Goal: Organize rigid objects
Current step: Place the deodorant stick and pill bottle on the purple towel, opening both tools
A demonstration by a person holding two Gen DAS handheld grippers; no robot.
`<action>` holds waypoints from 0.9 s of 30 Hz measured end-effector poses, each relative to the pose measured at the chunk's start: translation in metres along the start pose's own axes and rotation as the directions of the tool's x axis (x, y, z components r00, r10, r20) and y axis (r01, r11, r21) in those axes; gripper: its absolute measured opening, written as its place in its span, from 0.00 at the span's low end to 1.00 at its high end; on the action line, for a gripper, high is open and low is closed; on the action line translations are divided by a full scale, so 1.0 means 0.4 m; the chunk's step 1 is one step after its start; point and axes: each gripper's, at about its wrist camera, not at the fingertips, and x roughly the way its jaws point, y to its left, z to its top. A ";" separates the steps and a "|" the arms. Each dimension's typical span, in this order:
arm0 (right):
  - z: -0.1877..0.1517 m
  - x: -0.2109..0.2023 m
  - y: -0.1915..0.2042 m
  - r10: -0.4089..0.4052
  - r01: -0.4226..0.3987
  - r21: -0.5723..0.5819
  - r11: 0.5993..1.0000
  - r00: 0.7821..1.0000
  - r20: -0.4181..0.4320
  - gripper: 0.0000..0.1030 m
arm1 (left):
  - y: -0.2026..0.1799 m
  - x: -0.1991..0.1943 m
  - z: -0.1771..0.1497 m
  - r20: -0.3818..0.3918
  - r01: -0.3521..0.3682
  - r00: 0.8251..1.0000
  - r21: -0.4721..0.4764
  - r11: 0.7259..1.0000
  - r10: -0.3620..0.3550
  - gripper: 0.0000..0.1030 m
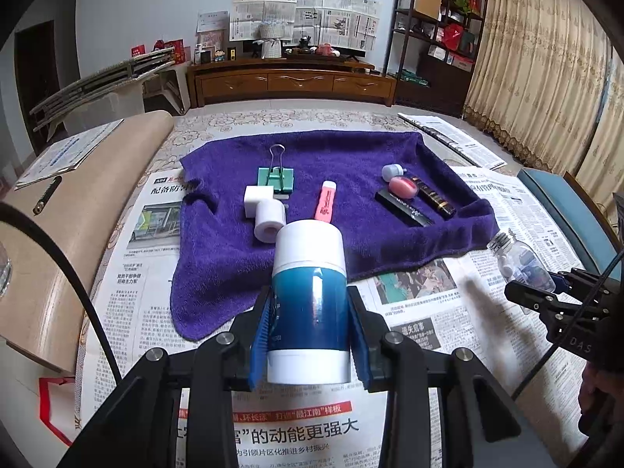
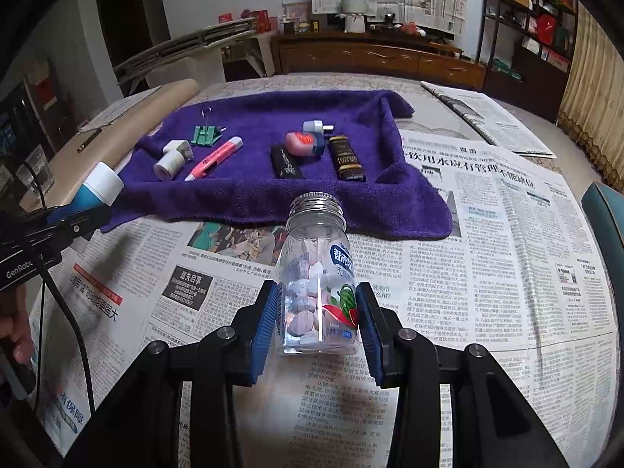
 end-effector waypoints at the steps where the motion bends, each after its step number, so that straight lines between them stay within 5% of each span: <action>1: 0.006 -0.002 -0.005 0.007 -0.007 0.004 1.000 1.000 0.002 0.39 | -0.001 0.002 0.006 -0.001 0.001 1.000 0.001 1.000 -0.001 0.33; 15: 0.174 0.043 -0.031 0.055 -0.055 -0.021 0.998 0.998 0.010 0.39 | -0.035 0.055 0.131 -0.005 0.033 0.999 0.052 0.998 -0.033 0.33; 27: 0.353 0.203 -0.065 0.026 -0.027 -0.038 0.999 0.999 -0.021 0.39 | -0.075 0.190 0.199 -0.044 0.058 0.998 0.093 0.994 -0.054 0.33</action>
